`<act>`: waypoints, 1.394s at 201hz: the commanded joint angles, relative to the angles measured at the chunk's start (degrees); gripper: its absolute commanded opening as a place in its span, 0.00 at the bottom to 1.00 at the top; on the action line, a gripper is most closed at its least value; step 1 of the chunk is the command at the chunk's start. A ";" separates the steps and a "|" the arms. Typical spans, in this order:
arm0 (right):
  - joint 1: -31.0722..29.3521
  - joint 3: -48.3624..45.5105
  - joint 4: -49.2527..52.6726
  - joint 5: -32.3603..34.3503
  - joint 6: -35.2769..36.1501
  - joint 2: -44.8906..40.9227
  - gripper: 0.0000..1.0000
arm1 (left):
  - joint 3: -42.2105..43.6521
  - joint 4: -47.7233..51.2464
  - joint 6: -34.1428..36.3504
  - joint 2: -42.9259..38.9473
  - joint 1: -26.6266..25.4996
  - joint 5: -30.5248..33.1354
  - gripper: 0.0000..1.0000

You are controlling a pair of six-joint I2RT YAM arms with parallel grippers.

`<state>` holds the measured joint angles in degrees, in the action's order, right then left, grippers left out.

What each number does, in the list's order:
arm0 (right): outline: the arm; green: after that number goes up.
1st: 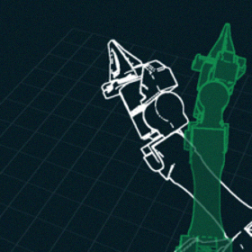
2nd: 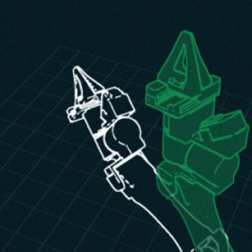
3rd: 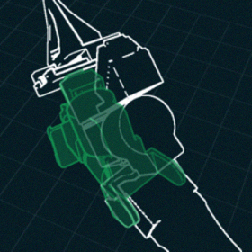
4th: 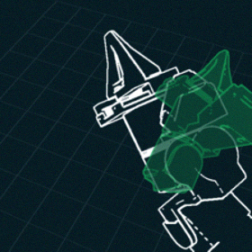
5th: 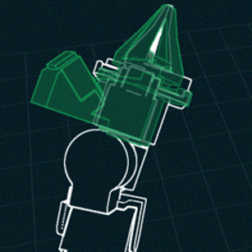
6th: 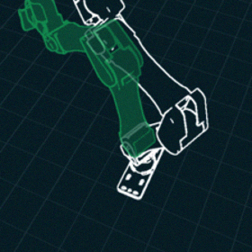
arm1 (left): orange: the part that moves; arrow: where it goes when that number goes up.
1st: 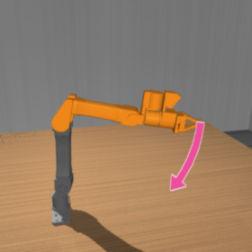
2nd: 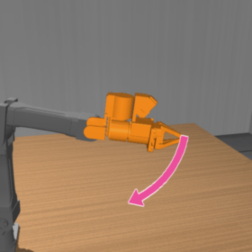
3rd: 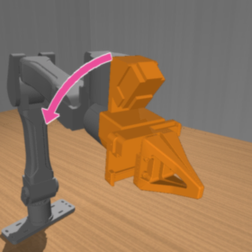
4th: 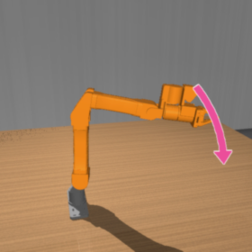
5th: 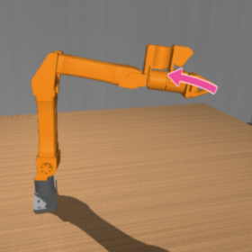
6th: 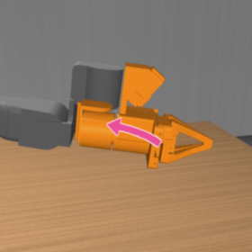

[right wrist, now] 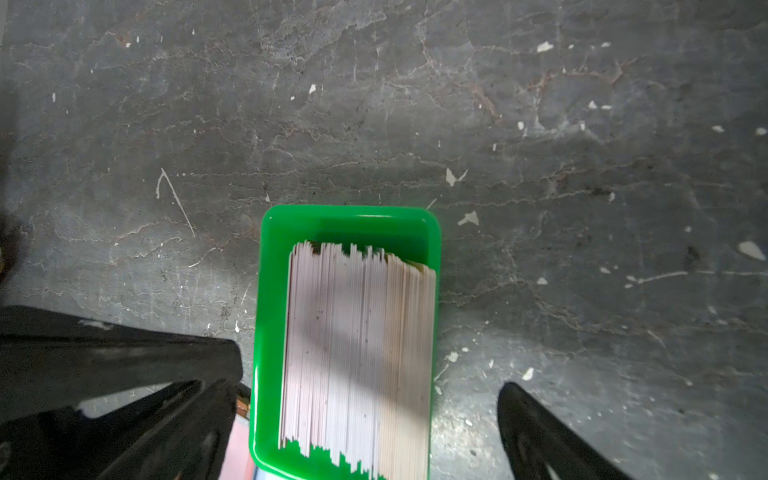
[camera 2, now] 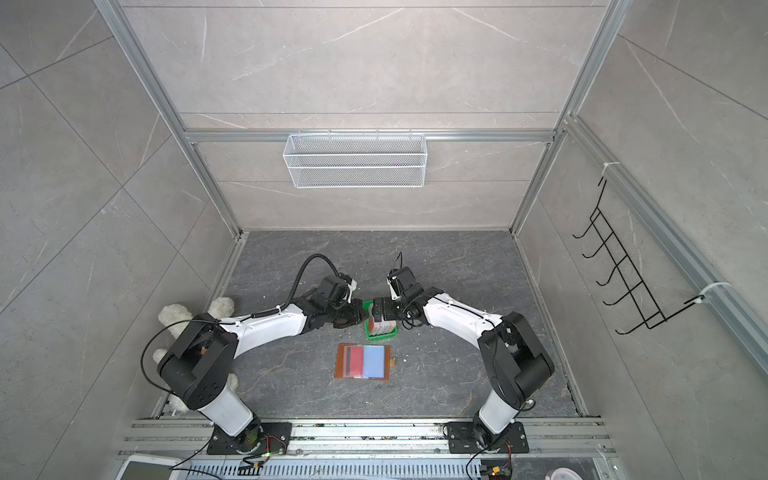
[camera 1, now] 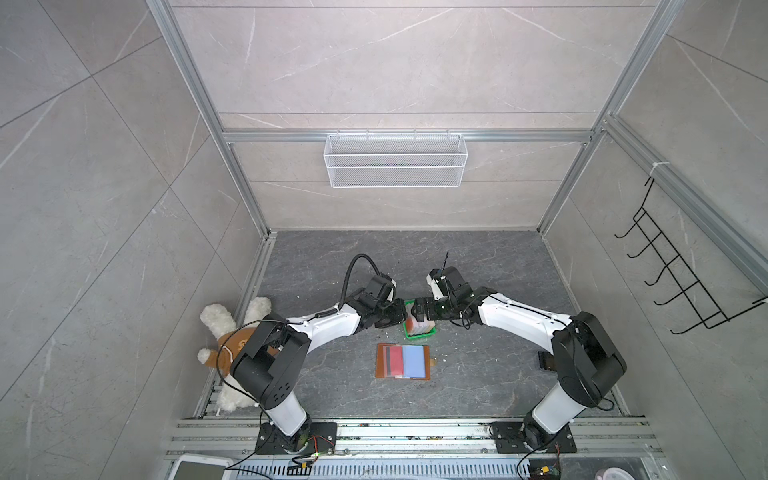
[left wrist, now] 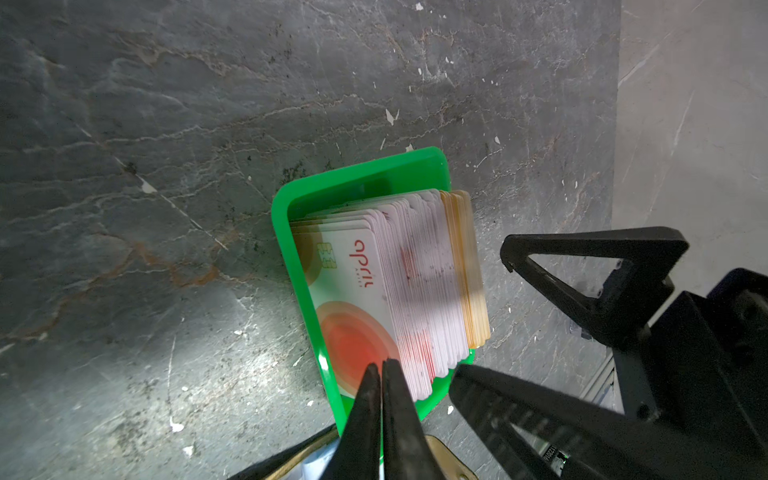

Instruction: Put the credit cards into the card holder

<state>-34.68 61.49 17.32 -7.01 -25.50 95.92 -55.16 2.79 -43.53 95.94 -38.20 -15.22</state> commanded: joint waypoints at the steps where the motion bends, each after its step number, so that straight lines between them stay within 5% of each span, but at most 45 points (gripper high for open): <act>1: 0.10 -0.28 0.84 -0.79 -0.93 0.60 1.00 | -2.40 1.33 1.47 1.29 0.50 -0.58 0.05; 280: -3.51 3.10 6.36 5.79 -3.67 7.09 1.00 | -0.88 1.27 -0.69 2.43 0.97 0.55 0.00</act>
<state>-37.93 62.92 21.12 -3.95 -27.40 101.82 -55.83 3.86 -43.72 98.89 -37.78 -15.09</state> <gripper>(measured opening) 0.992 0.044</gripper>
